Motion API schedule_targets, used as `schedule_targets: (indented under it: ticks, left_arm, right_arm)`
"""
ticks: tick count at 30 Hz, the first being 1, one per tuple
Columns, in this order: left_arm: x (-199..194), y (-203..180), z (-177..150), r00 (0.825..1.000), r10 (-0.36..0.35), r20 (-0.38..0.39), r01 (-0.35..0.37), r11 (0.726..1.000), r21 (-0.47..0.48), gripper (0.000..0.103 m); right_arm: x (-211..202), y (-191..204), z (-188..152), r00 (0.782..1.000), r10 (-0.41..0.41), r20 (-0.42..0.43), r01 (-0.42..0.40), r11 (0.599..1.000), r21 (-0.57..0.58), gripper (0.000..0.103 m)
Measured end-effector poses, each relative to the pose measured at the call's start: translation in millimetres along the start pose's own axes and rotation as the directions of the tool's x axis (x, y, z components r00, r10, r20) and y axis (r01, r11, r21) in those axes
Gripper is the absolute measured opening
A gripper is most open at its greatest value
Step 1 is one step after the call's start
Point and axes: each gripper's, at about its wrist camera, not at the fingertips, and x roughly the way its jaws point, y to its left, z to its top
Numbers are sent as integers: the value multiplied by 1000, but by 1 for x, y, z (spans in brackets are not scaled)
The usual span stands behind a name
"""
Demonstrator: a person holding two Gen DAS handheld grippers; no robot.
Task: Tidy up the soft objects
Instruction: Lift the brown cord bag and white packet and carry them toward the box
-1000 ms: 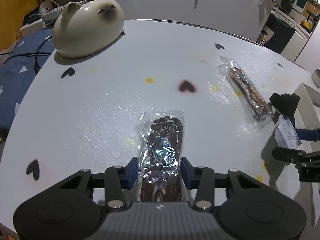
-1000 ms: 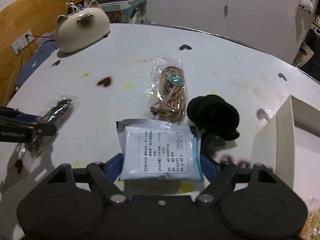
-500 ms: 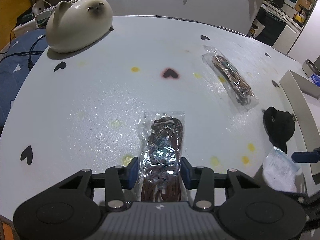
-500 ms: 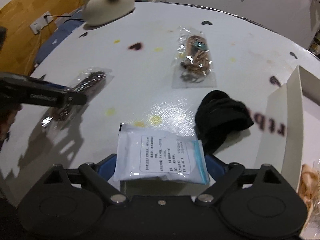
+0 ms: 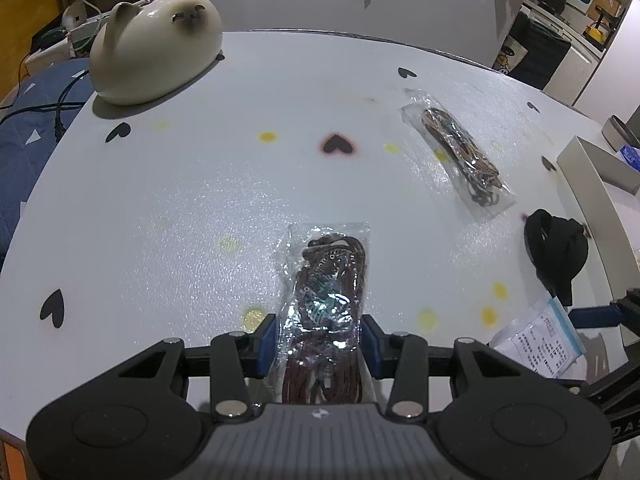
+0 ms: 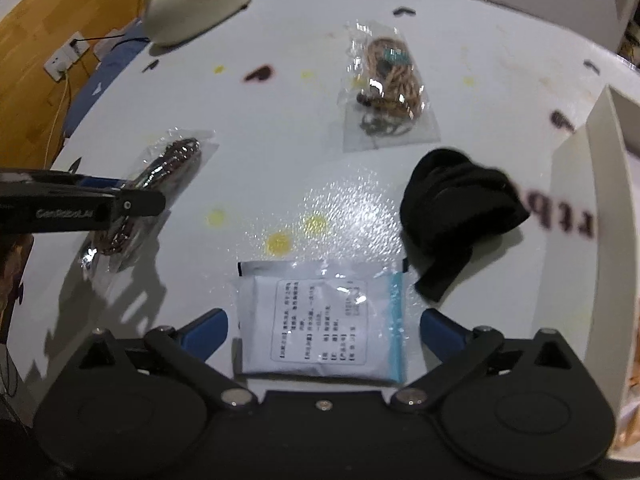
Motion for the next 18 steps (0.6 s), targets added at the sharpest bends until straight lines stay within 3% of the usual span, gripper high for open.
schedule_targets:
  ticks: [6,10,12,15,18]
  left_arm:
    - [1,-1,-1,1000,-2,-3,2,1000,7,44]
    - [0,-1,-1,1000,1,7,-1,1000,-2,38]
    - [-2,0,-1,1000,0,12,1,1000,-7,36]
    - [-6,0,-1,1000,-2,21,2,1000,-12,35]
    - [-11,0,-1,999,-2,36,3,1000,-22,35]
  right_arm:
    - [7,15,5,999,-44,-18,44,999,-29,103]
    - [13,32,2,992,-126,-32,122,987,-109,103]
    - [13,31,1,992,-119,-29,116,988,-101,103]
    - [8,28,-1,993,-120,-12,119,989,-90,94]
    - [-1,25,-1,995,-99,26,101,991,-83,75]
